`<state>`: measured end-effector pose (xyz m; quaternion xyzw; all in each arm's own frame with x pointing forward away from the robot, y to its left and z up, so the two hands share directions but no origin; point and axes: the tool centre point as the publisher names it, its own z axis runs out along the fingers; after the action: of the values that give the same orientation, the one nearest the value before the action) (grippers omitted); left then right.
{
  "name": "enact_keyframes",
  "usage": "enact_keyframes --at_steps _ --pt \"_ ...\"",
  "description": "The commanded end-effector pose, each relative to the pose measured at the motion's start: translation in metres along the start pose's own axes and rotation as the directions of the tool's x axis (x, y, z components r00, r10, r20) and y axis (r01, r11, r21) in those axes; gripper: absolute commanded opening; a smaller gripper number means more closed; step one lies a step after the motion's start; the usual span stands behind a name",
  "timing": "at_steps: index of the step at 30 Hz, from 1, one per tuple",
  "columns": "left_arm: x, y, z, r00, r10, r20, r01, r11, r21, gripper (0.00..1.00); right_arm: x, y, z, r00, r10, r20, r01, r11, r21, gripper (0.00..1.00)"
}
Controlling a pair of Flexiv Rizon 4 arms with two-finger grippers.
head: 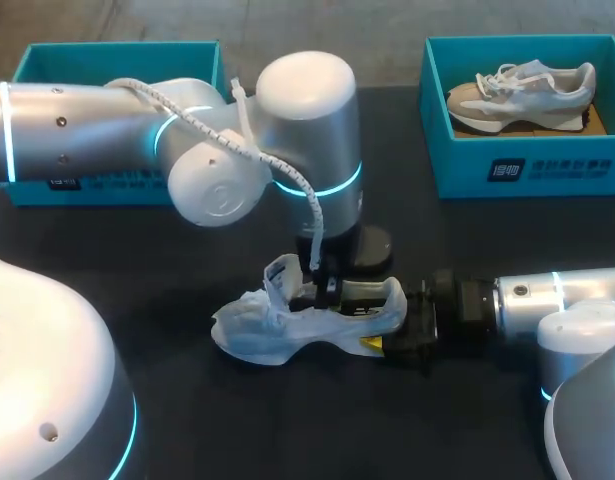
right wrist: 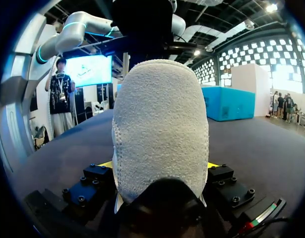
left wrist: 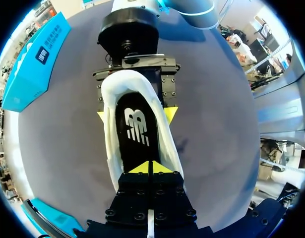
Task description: Take the shoe out of the shoebox, open the shoe tongue, remove and reinsert the insole, then place the shoe into the shoebox
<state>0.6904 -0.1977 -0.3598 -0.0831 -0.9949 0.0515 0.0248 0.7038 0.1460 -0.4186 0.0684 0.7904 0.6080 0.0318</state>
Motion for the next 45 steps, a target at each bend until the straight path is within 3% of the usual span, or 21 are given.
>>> enact_keyframes --at_steps 1,16,34,45 --pt "0.001 0.003 0.006 1.0 0.001 -0.008 -0.001 1.0 0.003 0.0 0.0 -0.002 -0.001 1.0 0.001 0.0 -0.001 1.0 0.002 0.0" --pt "0.013 0.01 0.012 0.997 0.01 -0.079 -0.009 1.0 0.007 0.0 0.0 -0.002 -0.001 1.0 0.001 0.0 -0.001 1.0 0.002 0.0" --pt "0.025 0.019 0.031 0.99 -0.045 -0.131 0.037 0.997 -0.061 0.0 0.0 -0.002 -0.001 1.0 0.001 0.0 -0.001 1.0 0.002 0.0" --pt "0.018 0.024 0.051 0.983 -0.086 -0.161 0.08 0.996 -0.04 0.0 0.0 -0.002 -0.001 1.0 0.001 0.0 -0.001 1.0 0.002 0.0"
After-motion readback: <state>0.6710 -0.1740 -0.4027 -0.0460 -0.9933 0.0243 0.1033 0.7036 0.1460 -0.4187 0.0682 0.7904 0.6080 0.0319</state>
